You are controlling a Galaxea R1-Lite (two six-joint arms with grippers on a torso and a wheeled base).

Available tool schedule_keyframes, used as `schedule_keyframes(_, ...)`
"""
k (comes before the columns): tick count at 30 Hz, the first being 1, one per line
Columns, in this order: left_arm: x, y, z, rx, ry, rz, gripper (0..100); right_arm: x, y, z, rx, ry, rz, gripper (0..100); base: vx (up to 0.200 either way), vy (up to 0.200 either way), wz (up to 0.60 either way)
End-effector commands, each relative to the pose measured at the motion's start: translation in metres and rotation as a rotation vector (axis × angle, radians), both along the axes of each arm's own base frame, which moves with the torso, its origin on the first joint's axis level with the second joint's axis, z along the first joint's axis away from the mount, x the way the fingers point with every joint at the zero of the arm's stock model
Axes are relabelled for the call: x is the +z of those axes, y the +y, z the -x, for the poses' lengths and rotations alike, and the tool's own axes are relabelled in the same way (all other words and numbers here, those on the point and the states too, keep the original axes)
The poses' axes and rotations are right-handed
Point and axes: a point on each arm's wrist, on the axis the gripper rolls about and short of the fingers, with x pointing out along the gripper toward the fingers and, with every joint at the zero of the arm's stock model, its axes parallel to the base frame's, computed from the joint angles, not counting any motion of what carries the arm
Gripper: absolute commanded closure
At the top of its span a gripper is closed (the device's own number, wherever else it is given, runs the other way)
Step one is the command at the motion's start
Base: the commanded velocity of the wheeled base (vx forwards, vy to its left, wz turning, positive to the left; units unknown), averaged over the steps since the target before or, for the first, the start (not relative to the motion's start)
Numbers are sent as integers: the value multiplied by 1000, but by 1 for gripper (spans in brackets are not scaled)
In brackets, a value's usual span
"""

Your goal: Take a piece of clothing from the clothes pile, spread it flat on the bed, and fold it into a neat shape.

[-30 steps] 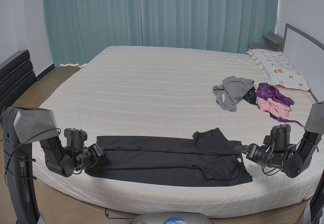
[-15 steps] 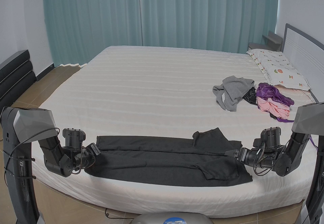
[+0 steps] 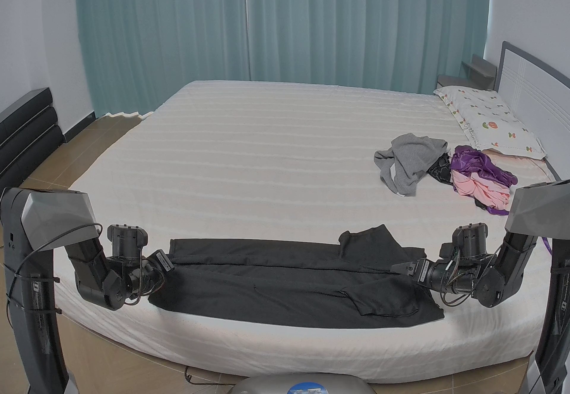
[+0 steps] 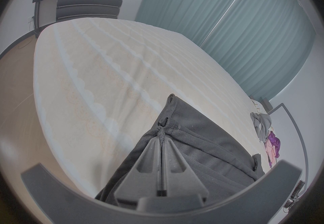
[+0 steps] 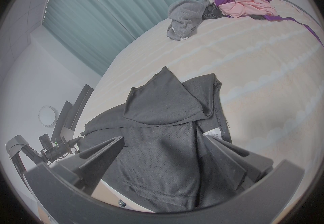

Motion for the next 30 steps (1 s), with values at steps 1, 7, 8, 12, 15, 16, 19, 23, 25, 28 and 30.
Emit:
schedule_keyframes(1,-1,-1,1,-1,5,1,100,-5,0,-2,-2,11,2,0,0,0,0)
schedule_keyframes(7,-1,-2,1,-2,5,5,100,-11,-1,-4,-4,21,6,0,0,0,0)
schedule_keyframes(8,-1,-2,1,-2,5,5,100,-11,-1,-5,-4,21,6,0,0,0,0)
schedule_keyframes(12,-2,-2,1,-2,7,4,100,-14,0,-6,-3,29,7,0,0,0,0)
schedule_keyframes(15,-2,-3,1,-4,9,4,100,-17,0,-8,3,39,16,100,0,0,0)
schedule_keyframes(16,-2,-3,1,-4,7,4,100,-19,-1,-7,4,48,24,100,0,0,0)
schedule_keyframes(19,-2,-3,1,-4,7,4,100,-20,-1,-7,2,51,34,100,0,0,0)
schedule_keyframes(23,-2,-3,1,-2,7,1,100,-17,-6,-9,-20,36,47,100,0,0,0)
schedule_keyframes(25,-1,-3,0,2,0,-2,100,-15,-7,-9,-30,28,46,100,0,0,0)
schedule_keyframes(28,0,-2,-2,20,-7,-16,100,-11,-13,-9,-50,17,43,100,0,0,0)
schedule_keyframes(30,0,-2,-2,29,-7,-22,100,-7,-16,-9,-63,13,38,100,0,0,0)
